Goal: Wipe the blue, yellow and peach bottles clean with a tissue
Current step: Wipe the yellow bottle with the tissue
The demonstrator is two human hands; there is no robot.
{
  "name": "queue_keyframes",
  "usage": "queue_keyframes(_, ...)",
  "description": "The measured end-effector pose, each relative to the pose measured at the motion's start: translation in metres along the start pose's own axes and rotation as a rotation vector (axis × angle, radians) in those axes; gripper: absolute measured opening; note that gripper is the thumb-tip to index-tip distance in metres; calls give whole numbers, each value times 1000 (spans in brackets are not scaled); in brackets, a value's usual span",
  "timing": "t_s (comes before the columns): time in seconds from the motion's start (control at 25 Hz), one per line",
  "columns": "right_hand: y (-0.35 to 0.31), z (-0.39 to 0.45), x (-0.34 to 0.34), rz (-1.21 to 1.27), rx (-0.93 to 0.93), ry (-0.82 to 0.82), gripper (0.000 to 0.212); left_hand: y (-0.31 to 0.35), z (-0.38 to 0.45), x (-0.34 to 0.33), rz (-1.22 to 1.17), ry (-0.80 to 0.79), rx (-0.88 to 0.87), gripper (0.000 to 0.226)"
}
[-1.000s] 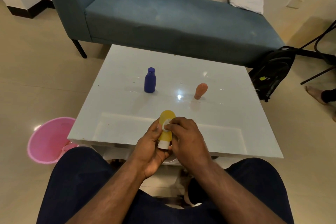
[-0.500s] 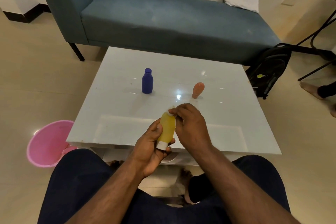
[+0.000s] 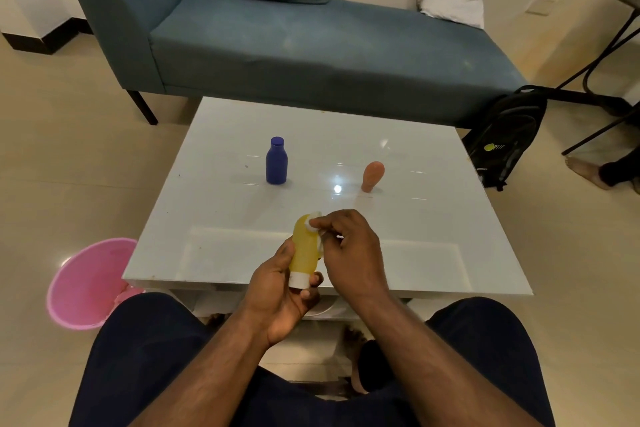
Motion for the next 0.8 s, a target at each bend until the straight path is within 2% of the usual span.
queue_keyframes(0.12,-3,-19,-5,65,-58,-75,19,3,-1,-1,55,-13,-72,37)
queue_keyframes(0.2,-5,-16,-4,52,-27,-59,20,3,-2,-1,74,2,-70,35)
queue_keyframes(0.36,-5,6,-2,101,-39,11,19,-5,-4,-7,88,3,27,60)
queue_keyframes(0.4,-7,4,-4,101,-38,8,18,-5,-5,-8,82,-5,28,61)
queue_keyframes(0.64,-15,-28,-21,-41,176,-147,21,1,-2,2,14,1,30,55)
queue_keyframes(0.8,-4,7,-14,-91,79,-70,25,-3,0,0,60,21,66,54)
Point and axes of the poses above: each hand's wrist, its own z-axis towards the middle knuckle, its own x-axis out of the back of the hand, y = z × x, the point moved 7 cm from there along z, towards the middle knuckle, and after that the axes turned 5 degrees about y, right-handed, at the moved point
